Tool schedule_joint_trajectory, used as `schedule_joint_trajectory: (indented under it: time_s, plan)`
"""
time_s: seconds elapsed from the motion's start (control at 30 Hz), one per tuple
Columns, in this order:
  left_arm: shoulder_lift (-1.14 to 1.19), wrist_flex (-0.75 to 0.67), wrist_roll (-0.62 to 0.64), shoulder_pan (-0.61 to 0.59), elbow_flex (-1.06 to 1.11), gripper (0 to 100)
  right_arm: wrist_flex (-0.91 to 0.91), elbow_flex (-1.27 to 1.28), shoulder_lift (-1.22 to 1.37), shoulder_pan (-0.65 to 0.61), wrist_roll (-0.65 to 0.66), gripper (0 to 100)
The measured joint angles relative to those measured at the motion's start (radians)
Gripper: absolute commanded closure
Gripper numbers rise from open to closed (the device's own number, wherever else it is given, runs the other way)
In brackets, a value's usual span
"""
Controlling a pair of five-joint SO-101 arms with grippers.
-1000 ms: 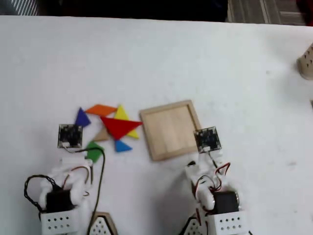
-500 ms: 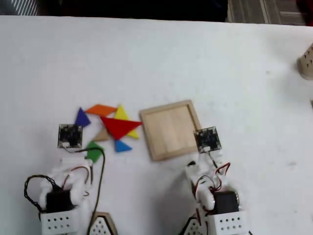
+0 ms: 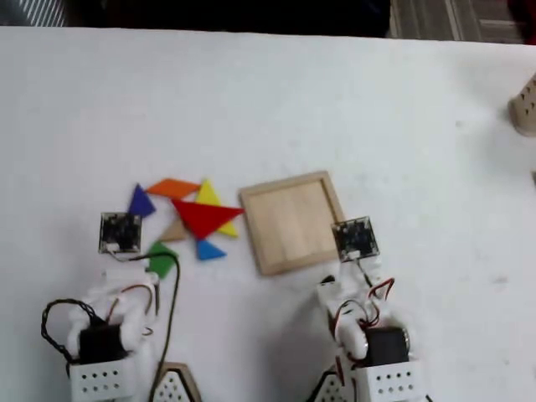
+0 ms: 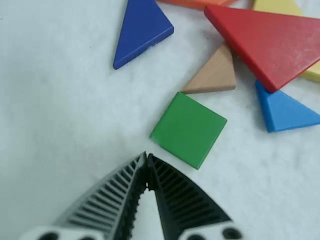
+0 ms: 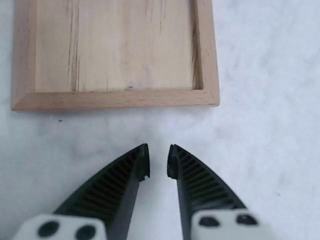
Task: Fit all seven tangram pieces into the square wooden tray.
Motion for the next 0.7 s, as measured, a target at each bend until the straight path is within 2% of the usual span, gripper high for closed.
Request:
schedule_joint_trajectory:
  time_s: [0.7]
  plan:
    - [0.000, 0.000, 0.000, 0.000, 0.000, 98, 0.017, -0.066, -0.002, 0.066, 0.000, 92.2]
